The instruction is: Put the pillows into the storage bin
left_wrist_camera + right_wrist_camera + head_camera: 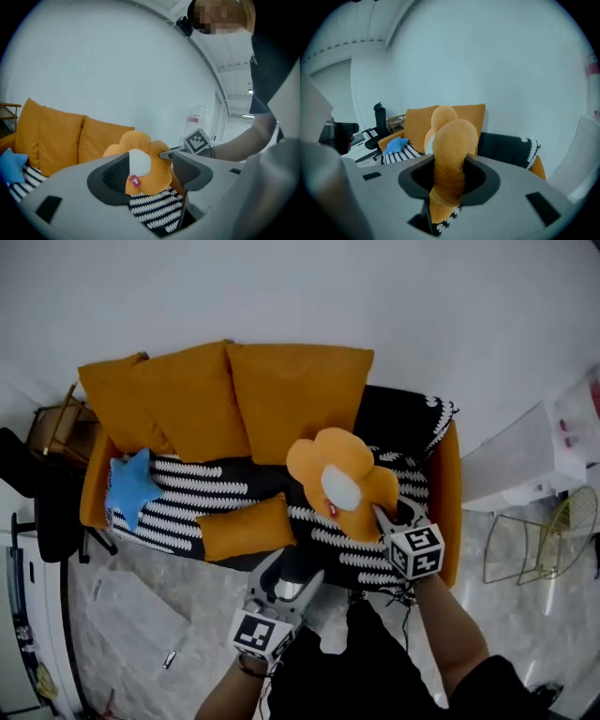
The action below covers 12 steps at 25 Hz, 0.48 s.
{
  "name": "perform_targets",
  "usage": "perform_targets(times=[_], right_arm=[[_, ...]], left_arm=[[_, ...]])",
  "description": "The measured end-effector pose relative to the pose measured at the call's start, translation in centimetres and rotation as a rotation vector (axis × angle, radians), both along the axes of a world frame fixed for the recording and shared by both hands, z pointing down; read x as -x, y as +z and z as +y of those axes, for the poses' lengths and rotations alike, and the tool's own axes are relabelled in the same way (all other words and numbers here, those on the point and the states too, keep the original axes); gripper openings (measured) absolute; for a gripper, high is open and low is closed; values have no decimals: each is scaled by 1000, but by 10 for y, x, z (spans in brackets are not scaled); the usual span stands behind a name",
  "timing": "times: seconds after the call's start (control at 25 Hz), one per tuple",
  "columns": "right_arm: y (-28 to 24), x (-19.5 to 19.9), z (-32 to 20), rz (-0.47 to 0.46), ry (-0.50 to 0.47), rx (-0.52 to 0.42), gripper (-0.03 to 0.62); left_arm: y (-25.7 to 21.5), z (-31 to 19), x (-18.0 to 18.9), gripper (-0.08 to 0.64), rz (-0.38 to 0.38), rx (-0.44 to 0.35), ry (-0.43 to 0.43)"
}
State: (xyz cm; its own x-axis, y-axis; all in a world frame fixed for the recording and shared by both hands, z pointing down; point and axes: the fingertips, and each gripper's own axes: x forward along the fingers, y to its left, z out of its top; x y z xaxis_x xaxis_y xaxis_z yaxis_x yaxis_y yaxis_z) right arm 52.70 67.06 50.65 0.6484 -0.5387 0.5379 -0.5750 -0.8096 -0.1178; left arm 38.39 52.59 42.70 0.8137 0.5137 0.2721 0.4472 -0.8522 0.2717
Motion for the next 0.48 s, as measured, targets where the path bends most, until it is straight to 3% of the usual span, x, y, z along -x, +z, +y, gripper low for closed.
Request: perform_targets(times=[0.2,0.48], right_arm=[[-83,20,-61,133,-129,-21,127],[-158,52,-127,241,-237,-61,127]], left_arm=[[-43,-41,16,276,15,-58,-55],[-95,-95,30,276,191,-41,-172]])
